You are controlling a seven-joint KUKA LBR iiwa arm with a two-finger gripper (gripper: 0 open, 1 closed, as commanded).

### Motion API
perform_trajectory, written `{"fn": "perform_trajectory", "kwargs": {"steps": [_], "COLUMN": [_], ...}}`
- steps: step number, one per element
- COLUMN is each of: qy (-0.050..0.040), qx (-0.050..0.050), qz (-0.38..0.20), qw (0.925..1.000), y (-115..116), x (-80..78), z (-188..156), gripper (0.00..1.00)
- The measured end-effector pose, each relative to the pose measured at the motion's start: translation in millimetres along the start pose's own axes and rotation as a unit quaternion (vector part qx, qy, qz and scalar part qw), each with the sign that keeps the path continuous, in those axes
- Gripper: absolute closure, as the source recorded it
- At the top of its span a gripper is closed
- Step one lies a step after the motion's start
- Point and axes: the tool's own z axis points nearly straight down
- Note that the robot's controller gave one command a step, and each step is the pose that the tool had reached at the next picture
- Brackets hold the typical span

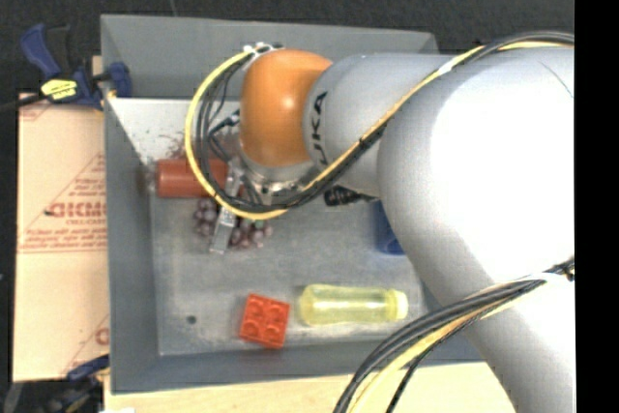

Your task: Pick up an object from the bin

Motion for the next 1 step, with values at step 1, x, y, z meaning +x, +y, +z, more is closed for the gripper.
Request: {"fn": "perform_trajectory", "kwargs": {"steps": [1], "qy": [-0.0019], "qx": [-0.001], "qz": [-0.006], "qw": [1.0000], "y": [-38.8], "x": [-17.4], "z": [-19.8], "gripper": [0.00]}}
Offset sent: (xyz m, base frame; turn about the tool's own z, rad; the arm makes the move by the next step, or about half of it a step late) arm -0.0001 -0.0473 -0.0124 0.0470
